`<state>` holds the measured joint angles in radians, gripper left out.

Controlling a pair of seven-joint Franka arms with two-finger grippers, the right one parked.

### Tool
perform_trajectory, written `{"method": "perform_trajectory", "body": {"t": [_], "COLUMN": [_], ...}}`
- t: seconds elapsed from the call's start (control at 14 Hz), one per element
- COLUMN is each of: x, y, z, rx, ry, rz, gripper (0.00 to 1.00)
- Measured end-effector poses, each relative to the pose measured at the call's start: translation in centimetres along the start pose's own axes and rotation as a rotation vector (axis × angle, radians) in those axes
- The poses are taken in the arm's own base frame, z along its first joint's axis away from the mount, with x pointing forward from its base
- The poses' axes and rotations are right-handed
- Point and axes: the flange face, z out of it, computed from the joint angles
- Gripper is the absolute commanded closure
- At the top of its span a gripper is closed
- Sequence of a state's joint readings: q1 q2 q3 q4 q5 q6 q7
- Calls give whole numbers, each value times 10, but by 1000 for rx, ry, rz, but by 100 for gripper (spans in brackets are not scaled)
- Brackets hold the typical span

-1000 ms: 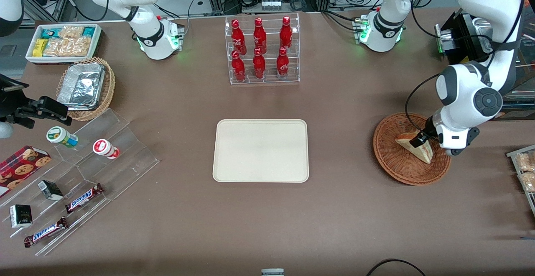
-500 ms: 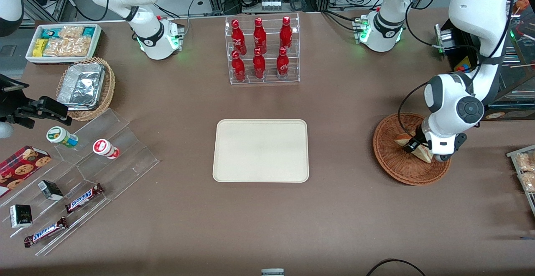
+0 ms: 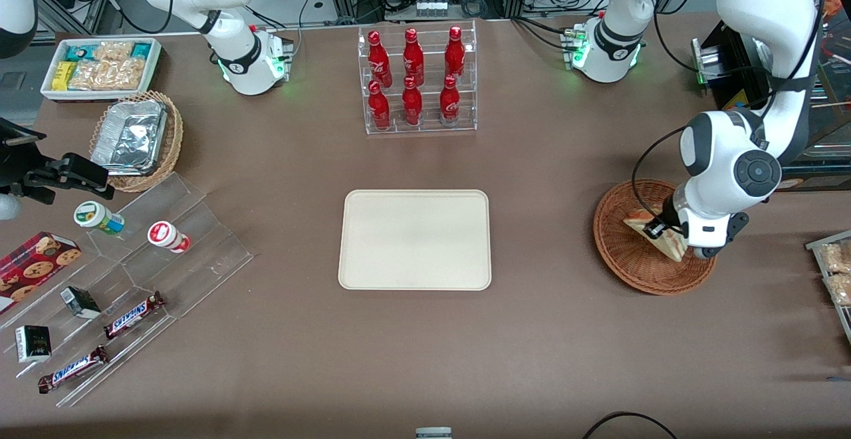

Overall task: Place sandwich from basket to tray
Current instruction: 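Lift the sandwich and carry it with the left gripper over the tray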

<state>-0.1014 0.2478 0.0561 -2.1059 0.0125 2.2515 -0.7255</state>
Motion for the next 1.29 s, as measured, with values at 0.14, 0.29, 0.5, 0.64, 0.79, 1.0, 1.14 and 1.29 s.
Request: {"method": "perform_trajectory", "body": {"t": [0.14, 0.29, 0.5, 0.64, 0.79, 1.0, 1.14, 1.29], "x": [-12, -26, -61, -98, -135, -181, -210, -239], "y": [29, 55, 94, 129, 163, 208, 240, 273], "z": [-32, -55, -70, -71, -64, -47, -31, -8], "rx": [3, -11, -28, -32, -26, -37, -48, -52], "ry": [10, 34, 59, 69, 71, 74, 66, 68], "rz": [79, 185, 302, 387, 467, 555, 604, 651], "gripper": [65, 66, 66, 66, 66, 68, 67, 67]}}
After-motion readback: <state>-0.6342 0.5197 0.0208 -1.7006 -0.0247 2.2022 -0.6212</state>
